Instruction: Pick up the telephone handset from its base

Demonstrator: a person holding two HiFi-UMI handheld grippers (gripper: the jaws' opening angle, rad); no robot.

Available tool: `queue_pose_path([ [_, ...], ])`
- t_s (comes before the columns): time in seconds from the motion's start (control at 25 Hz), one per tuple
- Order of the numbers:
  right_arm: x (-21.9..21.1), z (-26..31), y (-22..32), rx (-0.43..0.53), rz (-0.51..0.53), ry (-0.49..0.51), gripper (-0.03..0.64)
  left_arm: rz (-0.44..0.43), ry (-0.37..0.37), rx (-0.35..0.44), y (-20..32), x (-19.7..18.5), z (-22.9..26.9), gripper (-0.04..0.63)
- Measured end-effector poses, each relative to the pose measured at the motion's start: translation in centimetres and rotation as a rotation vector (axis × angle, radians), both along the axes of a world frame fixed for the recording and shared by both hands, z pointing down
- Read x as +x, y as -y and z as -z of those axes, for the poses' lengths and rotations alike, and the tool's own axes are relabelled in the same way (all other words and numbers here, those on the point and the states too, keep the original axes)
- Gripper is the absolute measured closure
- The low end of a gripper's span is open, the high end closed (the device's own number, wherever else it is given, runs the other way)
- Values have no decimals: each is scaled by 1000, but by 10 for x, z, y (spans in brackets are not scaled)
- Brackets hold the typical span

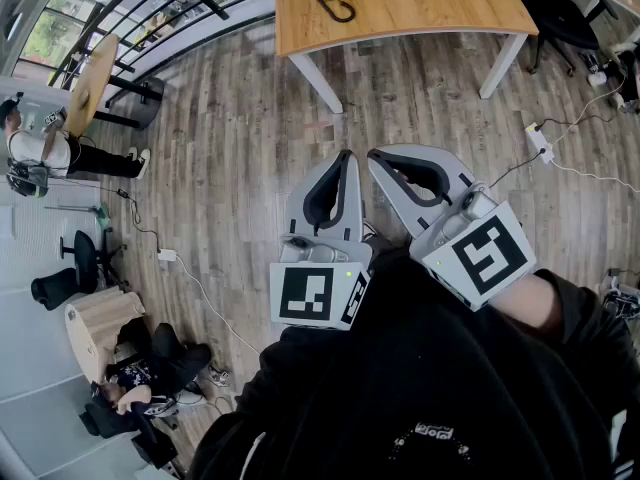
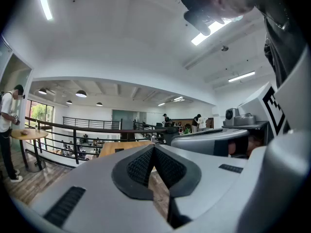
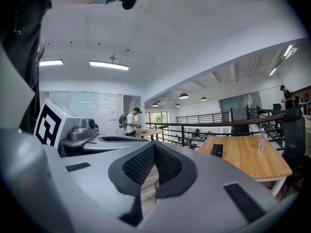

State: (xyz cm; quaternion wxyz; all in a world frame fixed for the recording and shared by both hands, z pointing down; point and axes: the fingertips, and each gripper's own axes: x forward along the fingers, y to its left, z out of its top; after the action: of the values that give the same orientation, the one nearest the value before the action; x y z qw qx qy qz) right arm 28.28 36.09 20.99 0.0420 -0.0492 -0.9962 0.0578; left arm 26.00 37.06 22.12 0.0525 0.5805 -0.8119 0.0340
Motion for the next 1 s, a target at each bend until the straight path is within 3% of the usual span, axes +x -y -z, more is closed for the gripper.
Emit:
queue_pose_path([
  [0.44, 6, 4, -9, -4, 42, 19, 600, 0, 36, -15, -6, 13, 8, 592],
  [0.64, 11, 0, -16, 90, 51, 26, 600, 25, 4, -26, -19, 14, -5, 591],
  [0.8, 14, 1, -4, 61, 25, 34, 600, 43, -15, -21, -13, 7, -7, 592],
  [1.0, 8, 3, 1, 1, 38, 45, 600, -21, -9, -19, 5, 11, -6, 591],
])
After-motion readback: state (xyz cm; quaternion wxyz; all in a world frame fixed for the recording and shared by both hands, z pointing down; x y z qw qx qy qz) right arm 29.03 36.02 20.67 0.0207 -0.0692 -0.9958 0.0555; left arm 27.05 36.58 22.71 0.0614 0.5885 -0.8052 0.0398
